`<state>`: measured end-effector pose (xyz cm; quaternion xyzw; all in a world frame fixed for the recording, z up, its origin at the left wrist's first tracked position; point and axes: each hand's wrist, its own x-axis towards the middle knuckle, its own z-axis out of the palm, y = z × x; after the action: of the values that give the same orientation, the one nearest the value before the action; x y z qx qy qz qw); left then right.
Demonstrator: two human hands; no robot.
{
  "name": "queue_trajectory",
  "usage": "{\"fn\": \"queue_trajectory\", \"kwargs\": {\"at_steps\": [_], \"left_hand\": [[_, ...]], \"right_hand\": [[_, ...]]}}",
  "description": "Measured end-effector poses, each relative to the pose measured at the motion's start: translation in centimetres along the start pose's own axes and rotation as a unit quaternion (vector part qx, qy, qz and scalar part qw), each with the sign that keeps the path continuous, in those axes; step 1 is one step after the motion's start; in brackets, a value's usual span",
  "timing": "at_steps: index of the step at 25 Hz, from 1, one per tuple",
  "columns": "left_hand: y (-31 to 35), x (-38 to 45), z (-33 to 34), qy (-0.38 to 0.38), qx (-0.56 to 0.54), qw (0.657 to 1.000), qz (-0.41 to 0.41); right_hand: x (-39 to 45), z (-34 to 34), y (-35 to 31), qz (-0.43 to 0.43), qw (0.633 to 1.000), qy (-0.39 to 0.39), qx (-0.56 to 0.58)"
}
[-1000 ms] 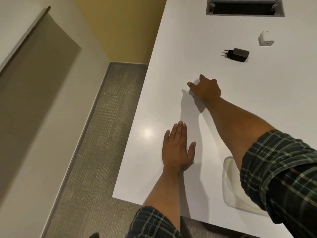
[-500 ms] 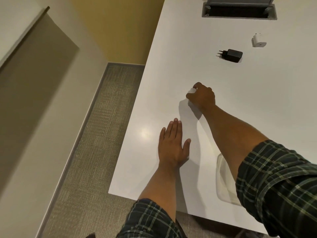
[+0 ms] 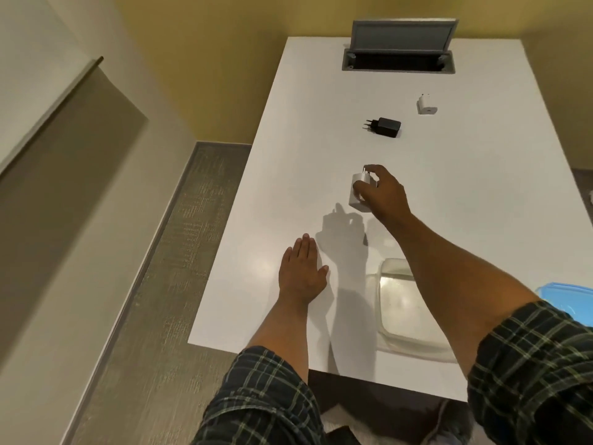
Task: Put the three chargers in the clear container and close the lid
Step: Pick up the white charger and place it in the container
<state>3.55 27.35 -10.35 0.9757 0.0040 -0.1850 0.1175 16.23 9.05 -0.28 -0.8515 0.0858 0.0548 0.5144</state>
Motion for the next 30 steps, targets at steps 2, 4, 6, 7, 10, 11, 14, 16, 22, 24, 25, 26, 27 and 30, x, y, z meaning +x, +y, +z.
{"fn": "queue_trajectory", "kwargs": {"at_steps": [2,4,6,7,10,11,14,16,22,24,25,26,27,30], "left_hand": [[1.4,-1.7,0.5,0.001,0.002,1.0,0.012],[2.9,-3.1,0.8,0.001,-0.004,1.0,0.016],[4.1,-4.1,0.9,-0.014,-0.007,1.0,0.015],[4.6,-4.7,1.0,-0.028,-0.002,1.0,0.014],[5.5,-6.0,1.5,-0.077,0.017,0.997,0.014],[5.6,-6.2,1.5,-0.098,0.012,0.995,0.013],[5.8,-6.4,1.8,-0.147,0.001,0.989,0.012],[5.5,-5.9,1.6,-0.176,-0.008,0.984,0.012],[5.0,-6.1,3.0,-0.182,-0.015,0.983,0.022],[5.6,-6.1,3.5,-0.18,-0.012,0.983,0.017],[5.7,-6.1,3.4,-0.178,-0.008,0.984,0.014],[6.2,-5.6,3.4,-0.179,-0.006,0.984,0.015],[6.7,-5.0,3.4,-0.178,-0.003,0.984,0.017],[6.6,-4.8,2.8,-0.172,0.006,0.985,0.006]], "right_hand": [[-1.8,-2.6,0.6,-0.022,1.0,-0.015,0.003],[-3.6,-4.8,1.3,-0.046,0.998,-0.035,-0.021],[-5.0,-6.3,2.1,-0.065,0.995,-0.052,-0.06],[-5.6,-6.8,2.7,-0.072,0.993,-0.055,-0.08],[-8.0,-7.9,4.1,-0.079,0.988,-0.065,-0.114],[-8.8,-8.1,4.6,-0.086,0.986,-0.072,-0.124],[-11.0,-8.2,5.9,-0.134,0.969,-0.109,-0.178],[-12.0,-8.3,6.7,-0.155,0.954,-0.143,-0.215],[-14.3,-9.7,10.1,-0.151,0.932,-0.179,-0.275],[-14.7,-10.3,11.0,-0.146,0.92,-0.198,-0.305],[-14.7,-10.4,11.3,-0.14,0.914,-0.206,-0.32],[-14.3,-10.6,11.6,-0.125,0.912,-0.209,-0.332],[-13.7,-10.8,11.9,-0.105,0.911,-0.206,-0.34],[-13.4,-9.4,12.0,-0.063,0.909,-0.19,-0.366]]}}
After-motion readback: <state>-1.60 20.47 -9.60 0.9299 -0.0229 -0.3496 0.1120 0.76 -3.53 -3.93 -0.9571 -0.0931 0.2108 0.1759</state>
